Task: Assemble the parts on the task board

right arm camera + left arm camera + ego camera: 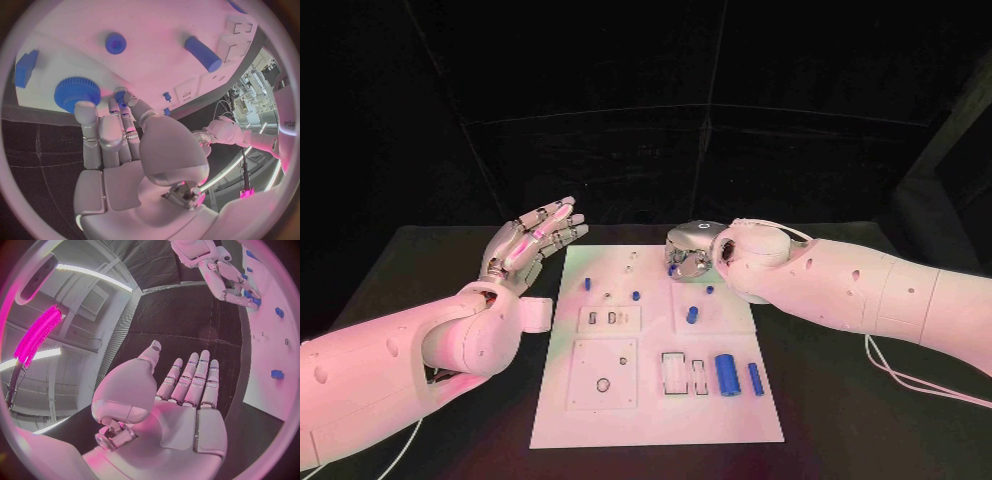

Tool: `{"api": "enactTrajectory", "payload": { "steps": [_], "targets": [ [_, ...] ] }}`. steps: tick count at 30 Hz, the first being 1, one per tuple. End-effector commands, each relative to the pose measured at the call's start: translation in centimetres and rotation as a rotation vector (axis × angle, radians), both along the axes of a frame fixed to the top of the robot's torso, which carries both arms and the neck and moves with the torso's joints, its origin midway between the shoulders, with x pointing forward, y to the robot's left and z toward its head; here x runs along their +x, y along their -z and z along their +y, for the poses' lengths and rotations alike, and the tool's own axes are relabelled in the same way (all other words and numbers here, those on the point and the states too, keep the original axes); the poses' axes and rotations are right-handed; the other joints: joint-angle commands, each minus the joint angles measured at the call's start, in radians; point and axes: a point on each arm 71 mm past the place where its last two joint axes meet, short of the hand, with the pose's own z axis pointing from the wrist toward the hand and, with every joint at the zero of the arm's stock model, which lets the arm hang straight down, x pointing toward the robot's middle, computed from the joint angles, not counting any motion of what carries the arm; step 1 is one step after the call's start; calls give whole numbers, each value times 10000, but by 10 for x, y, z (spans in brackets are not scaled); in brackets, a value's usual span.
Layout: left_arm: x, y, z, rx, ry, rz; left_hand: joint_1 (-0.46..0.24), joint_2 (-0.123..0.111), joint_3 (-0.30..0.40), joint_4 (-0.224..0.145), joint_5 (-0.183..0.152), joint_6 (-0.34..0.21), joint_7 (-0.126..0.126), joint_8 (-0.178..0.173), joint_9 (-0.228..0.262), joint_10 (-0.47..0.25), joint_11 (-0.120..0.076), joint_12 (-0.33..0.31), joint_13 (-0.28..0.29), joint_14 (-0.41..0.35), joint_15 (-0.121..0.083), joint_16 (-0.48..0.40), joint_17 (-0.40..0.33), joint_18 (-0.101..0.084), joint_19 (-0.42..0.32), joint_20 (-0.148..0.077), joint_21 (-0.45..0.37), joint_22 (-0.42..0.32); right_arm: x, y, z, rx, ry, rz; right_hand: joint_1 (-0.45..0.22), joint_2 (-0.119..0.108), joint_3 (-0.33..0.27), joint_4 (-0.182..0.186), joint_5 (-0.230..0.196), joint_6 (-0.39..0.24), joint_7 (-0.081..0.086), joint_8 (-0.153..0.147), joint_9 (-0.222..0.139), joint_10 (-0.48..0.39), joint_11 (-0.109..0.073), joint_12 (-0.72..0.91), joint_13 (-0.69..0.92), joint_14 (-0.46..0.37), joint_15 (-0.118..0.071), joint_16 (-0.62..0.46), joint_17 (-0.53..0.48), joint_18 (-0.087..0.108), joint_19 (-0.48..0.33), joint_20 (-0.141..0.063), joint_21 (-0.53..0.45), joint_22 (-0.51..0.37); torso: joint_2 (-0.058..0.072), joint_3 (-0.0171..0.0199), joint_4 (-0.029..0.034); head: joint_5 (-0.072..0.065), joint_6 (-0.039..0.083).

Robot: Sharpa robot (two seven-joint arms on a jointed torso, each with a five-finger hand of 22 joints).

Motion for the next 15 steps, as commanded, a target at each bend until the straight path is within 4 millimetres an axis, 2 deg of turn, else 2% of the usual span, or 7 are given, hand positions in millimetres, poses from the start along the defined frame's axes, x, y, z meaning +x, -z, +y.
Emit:
{"api": "enactTrajectory", "payload": {
  "steps": [1, 4, 9, 12, 15],
  "targets": [
    [0, -5, 1, -191, -7, -433, 25, -59, 9, -61, 18, 47, 1252, 24, -2, 36, 38, 17, -12, 34, -3, -30, -13, 103, 86, -8, 66, 13, -3, -9, 4, 399, -340, -1044, 128, 11, 179, 11, -38, 87, -24, 14, 18, 109, -62, 29, 38, 244, -23, 52, 23, -113, -15, 2, 68, 39, 9, 0, 3, 17, 14],
    [0, -4, 1, -184, 3, -401, 21, -59, 9, -62, 17, 43, 1251, 22, -3, 34, 38, 15, -12, 34, -3, -31, -15, 105, 147, -9, 87, 24, -7, -16, 8, 986, -596, -1746, 78, -170, 559, 32, -63, 86, 7, -39, 10, 112, -50, -9, 36, 217, 2, 86, 25, -118, -64, 22, 179, 127, 11, -5, 3, 59, 28],
    [0, -4, 0, -190, 38, -376, 17, -59, 9, -63, 17, 44, 1252, 22, -3, 32, 38, 14, -12, 34, -4, -32, -16, 106, 144, -9, 87, 23, -9, -22, 12, 1530, -730, -2372, 61, -222, 731, 46, -59, 91, 11, -55, 9, 117, -36, -14, 38, 211, 1, 111, 44, -117, -86, 30, 222, 159, 18, -14, 35, 71, 73],
    [0, -4, -1, -187, 59, -349, 7, -53, 9, -59, 17, 37, 1251, 20, -4, 30, 38, 13, -12, 36, -4, -32, -19, 107, 151, -10, 90, 22, -7, -24, 14, 1764, -712, -2559, -26, -303, 950, 109, -70, 103, 24, -72, 11, 115, -24, -21, 39, 206, 12, 144, 64, -118, -116, 42, 278, 198, 7, -10, 35, 181, 44],
    [0, -4, -2, -197, 89, -339, -3, -48, 9, -56, 17, 36, 1252, 18, -5, 28, 38, 12, -13, 37, -5, -33, -20, 107, 155, -10, 91, 22, -5, -24, 17, 1884, -711, -2620, -88, -353, 1035, 150, -82, 99, 26, -83, 11, 102, -22, -27, 38, 207, 18, 170, 89, -118, -126, 48, 304, 218, 9, -15, 58, 181, 61]
  ]
}}
